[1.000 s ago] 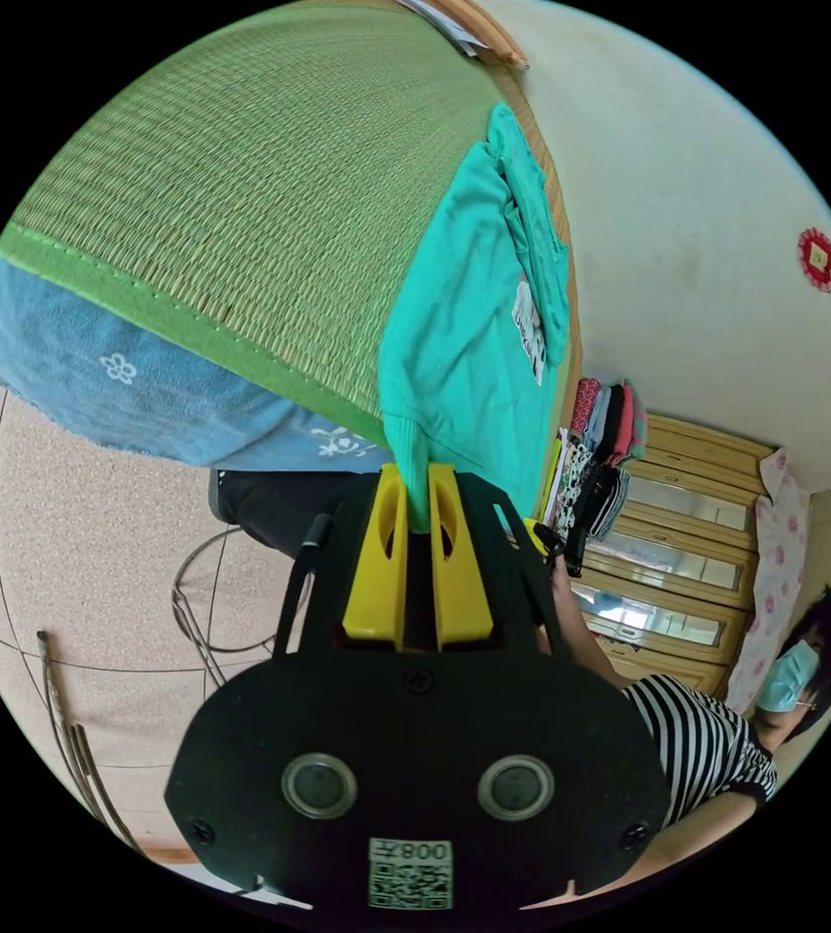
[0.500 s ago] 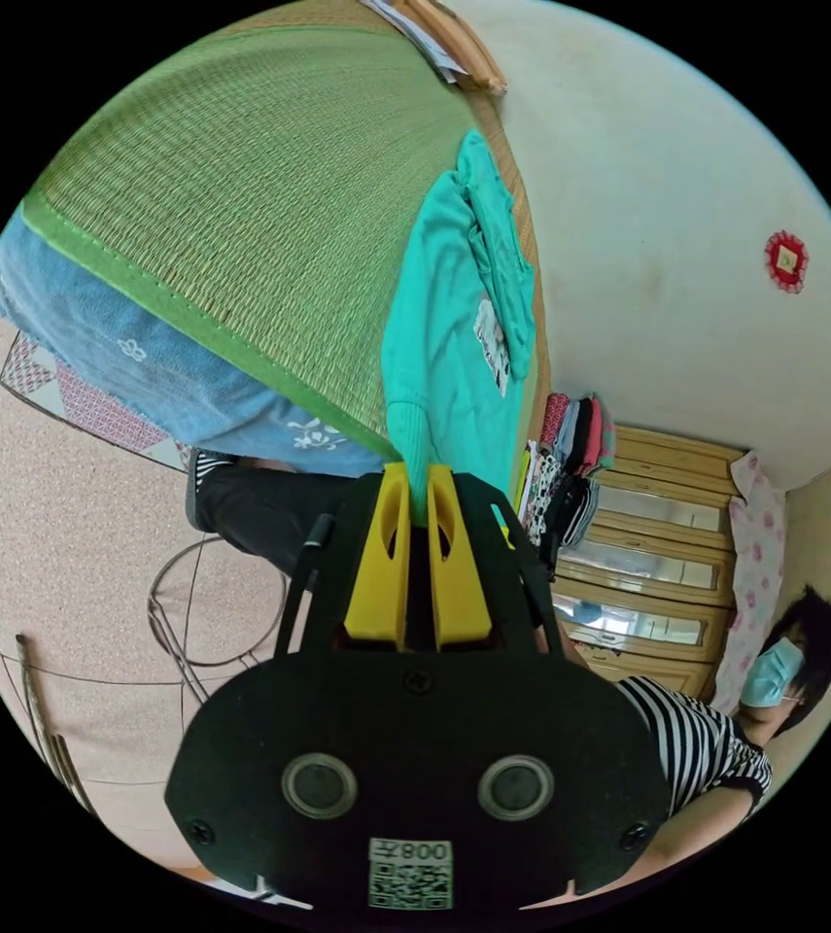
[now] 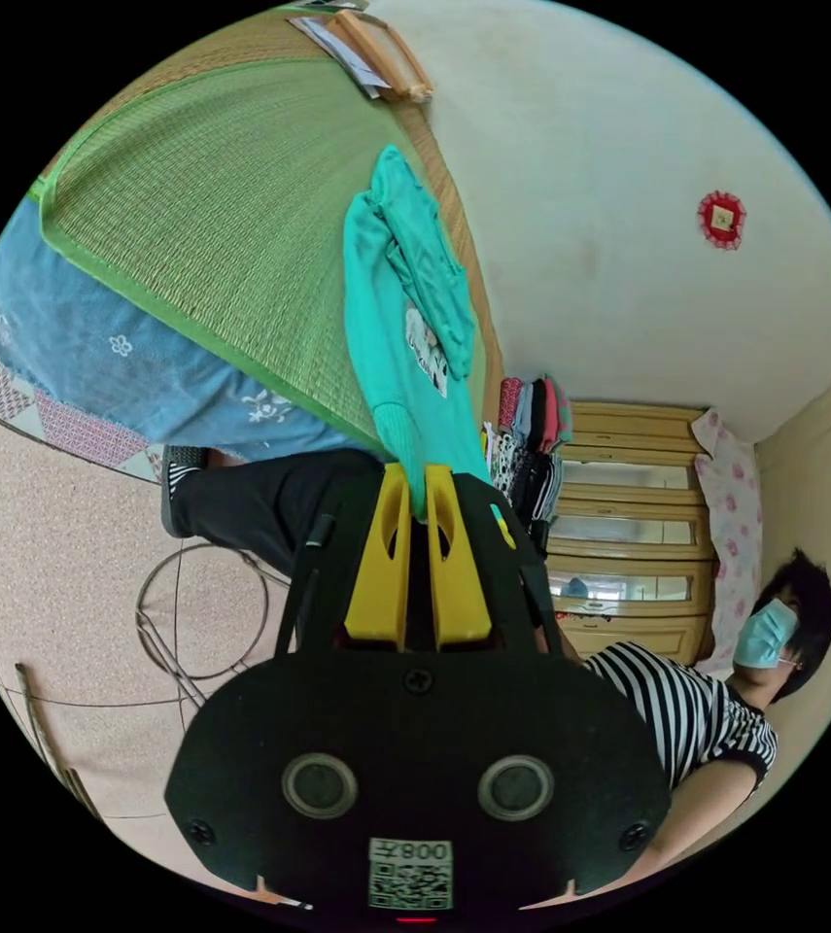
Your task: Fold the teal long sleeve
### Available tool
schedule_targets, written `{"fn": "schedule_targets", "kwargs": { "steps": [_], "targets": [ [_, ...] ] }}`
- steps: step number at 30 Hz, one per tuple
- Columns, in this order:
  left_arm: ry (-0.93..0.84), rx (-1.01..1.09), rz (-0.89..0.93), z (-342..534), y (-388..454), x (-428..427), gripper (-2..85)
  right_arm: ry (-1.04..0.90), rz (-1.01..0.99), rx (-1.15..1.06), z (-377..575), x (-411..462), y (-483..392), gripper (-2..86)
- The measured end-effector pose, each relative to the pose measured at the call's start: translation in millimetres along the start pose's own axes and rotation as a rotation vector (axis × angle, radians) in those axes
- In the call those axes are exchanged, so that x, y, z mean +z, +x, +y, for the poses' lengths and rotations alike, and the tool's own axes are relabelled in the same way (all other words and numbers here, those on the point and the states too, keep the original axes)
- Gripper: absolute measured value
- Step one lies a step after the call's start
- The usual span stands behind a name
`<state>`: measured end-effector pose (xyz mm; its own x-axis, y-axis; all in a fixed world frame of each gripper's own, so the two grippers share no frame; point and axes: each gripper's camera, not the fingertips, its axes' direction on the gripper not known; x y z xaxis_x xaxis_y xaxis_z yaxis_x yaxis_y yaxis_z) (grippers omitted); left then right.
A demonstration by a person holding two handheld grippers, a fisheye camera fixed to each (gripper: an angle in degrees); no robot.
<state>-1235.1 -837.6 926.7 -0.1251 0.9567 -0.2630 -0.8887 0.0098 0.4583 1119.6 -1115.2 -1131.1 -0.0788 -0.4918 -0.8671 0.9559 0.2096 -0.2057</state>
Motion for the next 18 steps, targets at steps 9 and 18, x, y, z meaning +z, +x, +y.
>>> {"fn": "schedule_targets", "kwargs": {
  "steps": [9,18],
  "targets": [
    [-0.001,0.050,0.059,72,16,-18,3.2,0.031,-0.085,-0.074,84,-15,-59,0.5],
    [0.001,0.082,0.128,122,37,-29,3.2,0.051,-0.103,-0.122,144,-17,-113,0.5]
  ]
}}
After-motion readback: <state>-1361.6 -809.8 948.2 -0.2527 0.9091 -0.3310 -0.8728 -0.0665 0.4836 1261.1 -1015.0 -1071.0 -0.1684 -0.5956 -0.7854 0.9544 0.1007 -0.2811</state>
